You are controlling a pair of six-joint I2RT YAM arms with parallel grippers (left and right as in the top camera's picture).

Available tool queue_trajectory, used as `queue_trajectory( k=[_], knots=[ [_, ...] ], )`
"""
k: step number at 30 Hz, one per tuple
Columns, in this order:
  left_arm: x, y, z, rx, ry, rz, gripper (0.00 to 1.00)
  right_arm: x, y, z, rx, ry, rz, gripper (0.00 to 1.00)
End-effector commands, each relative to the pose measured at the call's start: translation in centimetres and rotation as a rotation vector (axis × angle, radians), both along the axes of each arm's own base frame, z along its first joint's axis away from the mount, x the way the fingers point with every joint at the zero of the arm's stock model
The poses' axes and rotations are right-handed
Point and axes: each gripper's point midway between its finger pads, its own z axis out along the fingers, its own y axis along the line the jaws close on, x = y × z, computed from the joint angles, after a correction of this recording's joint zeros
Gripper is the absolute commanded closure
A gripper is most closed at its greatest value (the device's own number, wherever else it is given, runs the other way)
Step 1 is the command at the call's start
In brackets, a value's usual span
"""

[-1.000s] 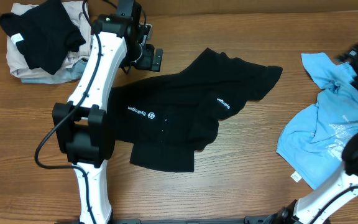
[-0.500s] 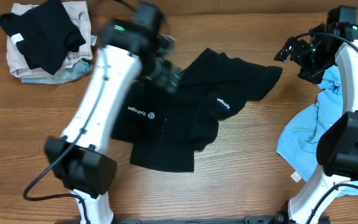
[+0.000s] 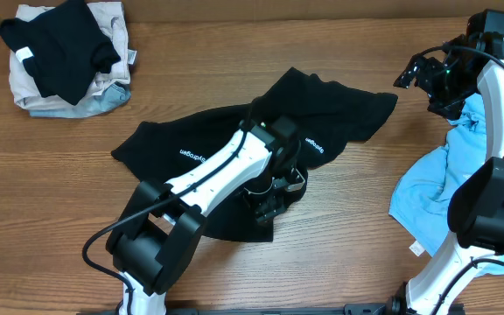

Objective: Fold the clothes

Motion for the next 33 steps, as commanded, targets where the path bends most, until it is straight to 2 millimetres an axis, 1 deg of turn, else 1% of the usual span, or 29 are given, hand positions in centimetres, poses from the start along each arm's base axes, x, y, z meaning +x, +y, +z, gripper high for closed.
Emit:
queue_trajectory(
  k=[1,2,3,5,7,9,11,12,15,17,18,19,20,22,25,26,28,29,30,31,32,33],
  knots=[
    [-0.5,1.3,-1.8,0.046,-0.001,0.063,0.25,-0.1,-0.1,1.1,-0.018,-0.028,0.004,0.00],
    [-0.8,1.6,-2.2,0.056,0.006,0.085,0.27,-0.1,-0.1,1.1,-0.018,-0.028,0.004,0.00],
    [-1.2,2.4,-3.1,0.079,0.020,0.145,0.29,-0.1,-0.1,1.1,-0.018,-0.028,0.004,0.00],
    [-1.6,3.3,-3.9,0.104,0.035,0.209,0.29,0.0,-0.1,1.1,-0.018,-0.028,0.004,0.00],
    [-2.1,4.9,-5.0,0.142,0.055,0.316,0.28,0.0,-0.1,1.1,-0.018,-0.028,0.004,0.00],
    [-2.0,6.1,-5.6,0.170,0.059,0.397,0.27,0.0,-0.1,1.1,-0.018,-0.028,0.004,0.00],
    [-1.1,9.0,-6.2,0.253,0.024,0.549,0.15,-0.1,-0.1,1.1,-0.018,-0.028,0.004,0.00],
    [-0.5,10.7,-6.4,0.303,0.000,0.639,0.09,-0.1,-0.1,1.1,-0.018,-0.028,0.004,0.00],
    [1.1,14.9,-6.3,0.347,-0.002,0.837,0.00,-0.1,-0.1,1.1,-0.018,-0.027,0.005,0.00],
    [2.3,17.4,-6.5,0.334,0.001,0.945,0.00,-0.1,-0.1,1.1,-0.018,-0.027,0.005,0.00],
    [2.7,18.0,-6.4,0.328,0.004,0.975,0.00,-0.1,-0.1,1.1,-0.018,-0.027,0.005,0.00],
    [3.3,19.0,-6.1,0.320,0.006,1.020,0.00,-0.1,-0.1,1.1,-0.019,-0.028,0.005,0.00],
    [4.0,20.0,-5.4,0.308,0.018,1.064,0.00,0.0,-0.1,1.1,-0.019,-0.028,0.005,0.00],
    [5.2,20.1,-3.9,0.250,0.046,1.077,0.00,0.0,-0.1,1.1,-0.019,-0.028,0.005,0.00],
    [8.4,18.5,-0.4,0.114,0.030,0.999,0.00,0.0,-0.1,1.1,-0.019,-0.028,0.005,0.00],
    [9.8,17.3,1.4,0.064,-0.001,0.944,0.00,-0.1,-0.1,1.1,-0.018,-0.028,0.005,0.00],
    [11.2,15.6,3.4,0.014,-0.041,0.868,0.00,-0.1,-0.1,1.1,-0.018,-0.027,0.005,0.00],
    [12.0,14.1,4.8,-0.017,-0.080,0.800,0.00,-0.1,-0.1,1.1,-0.018,-0.027,0.005,0.00],
    [12.7,12.2,5.9,-0.050,-0.121,0.711,0.00,-0.1,-0.1,1.1,-0.018,-0.028,0.005,0.00],
    [12.9,11.2,6.1,-0.067,-0.140,0.654,0.00,-0.1,-0.1,1.1,-0.018,-0.028,0.005,0.00],
    [12.9,9.7,6.2,-0.086,-0.160,0.574,0.00,-0.1,-0.1,1.1,-0.018,-0.028,0.005,0.00],
    [12.8,9.2,6.1,-0.091,-0.165,0.540,0.00,-0.1,-0.1,1.1,-0.018,-0.028,0.005,0.00]
  ],
)
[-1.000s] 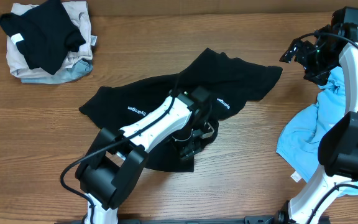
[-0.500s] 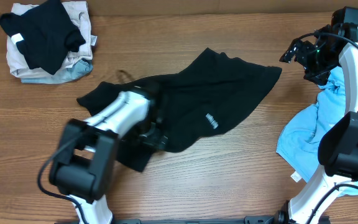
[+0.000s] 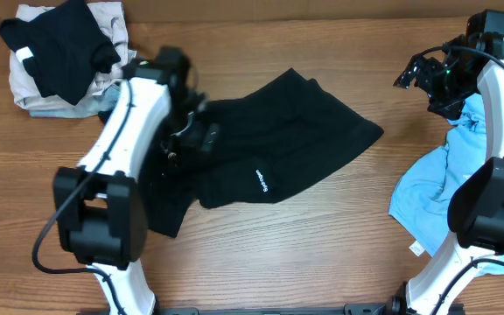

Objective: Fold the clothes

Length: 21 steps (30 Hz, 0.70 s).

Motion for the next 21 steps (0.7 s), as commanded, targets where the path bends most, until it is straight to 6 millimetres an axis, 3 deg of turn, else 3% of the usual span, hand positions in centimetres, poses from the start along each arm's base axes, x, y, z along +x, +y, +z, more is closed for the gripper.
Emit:
queue_trajectory(
  k=[1,3,9,14,19,21],
  knots=[
    [-0.4,-4.9,0.6,-0.044,-0.061,-0.293,0.00,0.0,-0.1,1.1,-0.018,-0.028,0.002,0.00],
    [-0.5,-7.3,-0.2,-0.049,-0.085,-0.405,0.00,0.0,-0.1,1.1,-0.018,-0.029,0.002,0.00],
    [-0.8,-10.8,-4.1,-0.126,-0.053,-0.575,0.01,0.0,-0.1,1.1,-0.019,-0.029,0.003,0.00],
    [-1.7,-12.3,-5.5,-0.209,-0.015,-0.643,0.14,0.0,-0.1,1.1,-0.019,-0.029,0.003,0.00],
    [-2.9,-14.1,-5.3,-0.256,0.001,-0.674,0.24,0.0,-0.1,1.1,-0.019,-0.029,0.002,0.00],
    [-3.5,-14.6,-5.3,-0.255,0.010,-0.690,0.34,0.0,-0.1,1.1,-0.019,-0.029,0.002,0.00]
  ],
)
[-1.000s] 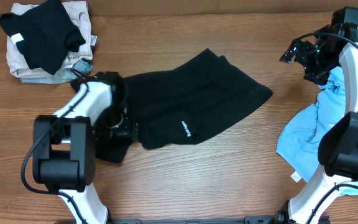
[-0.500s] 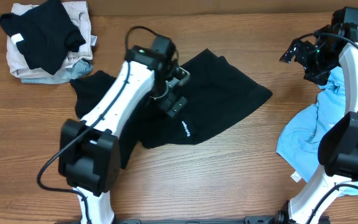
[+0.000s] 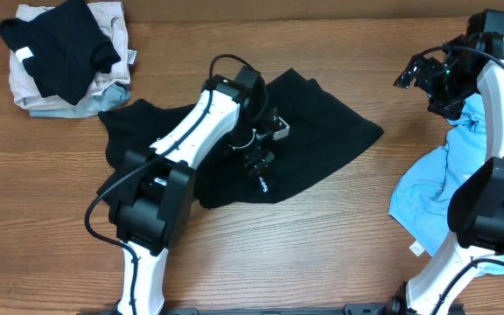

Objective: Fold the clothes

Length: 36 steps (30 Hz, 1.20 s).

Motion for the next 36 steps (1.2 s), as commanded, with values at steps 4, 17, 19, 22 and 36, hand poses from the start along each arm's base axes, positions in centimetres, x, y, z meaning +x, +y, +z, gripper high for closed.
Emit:
queue_trajectory(
  k=[4,17,19,22,36],
  knots=[
    [-1.8,-1.9,0.2,-0.021,0.030,-0.072,0.63,-0.1,-0.1,1.1,-0.018,-0.027,0.003,0.00],
    [4.4,2.7,6.1,0.283,-0.175,0.355,0.96,-0.5,2.4,-0.2,-0.010,0.008,0.057,0.00],
    [5.8,2.9,9.3,0.280,-0.242,0.416,0.96,-0.9,2.9,-1.2,-0.006,0.027,0.065,0.00],
    [7.2,2.8,13.4,0.248,-0.330,0.455,0.96,-1.7,3.1,-2.9,0.002,0.062,0.065,0.00],
    [7.8,2.7,17.9,0.196,-0.410,0.469,0.96,-5.1,4.5,-10.1,0.072,0.153,0.073,0.01]
  ],
)
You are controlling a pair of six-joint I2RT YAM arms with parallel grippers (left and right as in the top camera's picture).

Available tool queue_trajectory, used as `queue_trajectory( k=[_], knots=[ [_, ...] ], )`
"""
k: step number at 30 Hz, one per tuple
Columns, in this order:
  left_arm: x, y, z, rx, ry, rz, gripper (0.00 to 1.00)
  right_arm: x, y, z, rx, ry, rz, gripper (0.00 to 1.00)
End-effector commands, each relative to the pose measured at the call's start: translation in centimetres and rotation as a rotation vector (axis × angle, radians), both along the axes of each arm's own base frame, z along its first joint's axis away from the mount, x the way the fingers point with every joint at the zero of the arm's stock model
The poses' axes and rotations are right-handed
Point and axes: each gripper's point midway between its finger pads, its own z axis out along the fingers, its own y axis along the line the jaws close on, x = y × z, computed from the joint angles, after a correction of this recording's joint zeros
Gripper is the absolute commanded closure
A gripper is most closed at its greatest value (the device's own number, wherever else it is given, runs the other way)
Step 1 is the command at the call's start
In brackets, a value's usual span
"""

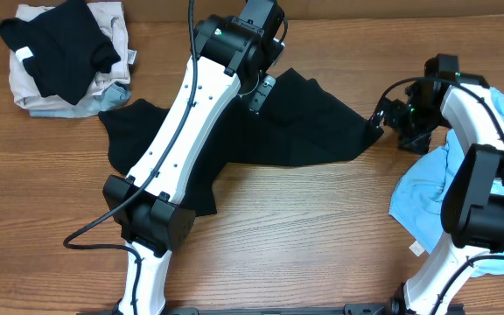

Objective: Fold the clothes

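Observation:
A black garment lies spread across the middle of the wooden table, with one part reaching toward the near left. My left arm stretches over it to the far side. The left gripper sits at the garment's far edge and looks shut on the cloth. My right gripper is low at the garment's right corner. Its fingers are too dark and small to tell whether they are open or shut.
A pile of clothes with a black piece on top sits at the far left corner. A light blue garment lies crumpled at the right edge, under the right arm.
The left gripper was over the near part of the garment by the white logo and is now at its far edge. The logo no longer shows. The right gripper has come down to the garment's right corner.
The left gripper was first on the garment's near middle, with two logos showing. Then it was at the left side, with the cloth drawn leftward. Then it was mid-garment by the logo, and now at the far edge. The right gripper stayed raised at the far right until now.

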Motion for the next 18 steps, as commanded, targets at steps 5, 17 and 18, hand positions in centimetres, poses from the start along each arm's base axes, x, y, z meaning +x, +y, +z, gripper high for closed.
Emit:
queue_trajectory(
  k=[5,17,18],
  knots=[
    [-0.1,0.6,0.5,0.010,-0.002,0.018,0.96,0.1,0.8,-0.9,0.044,-0.056,-0.003,0.11],
    [0.4,1.3,0.6,0.007,-0.008,0.036,0.96,1.5,3.7,-4.9,-0.035,-0.167,-0.015,0.52],
    [0.4,1.4,0.6,0.007,-0.008,0.040,0.96,1.8,3.6,-5.0,-0.063,-0.173,-0.026,0.56]
  ],
)
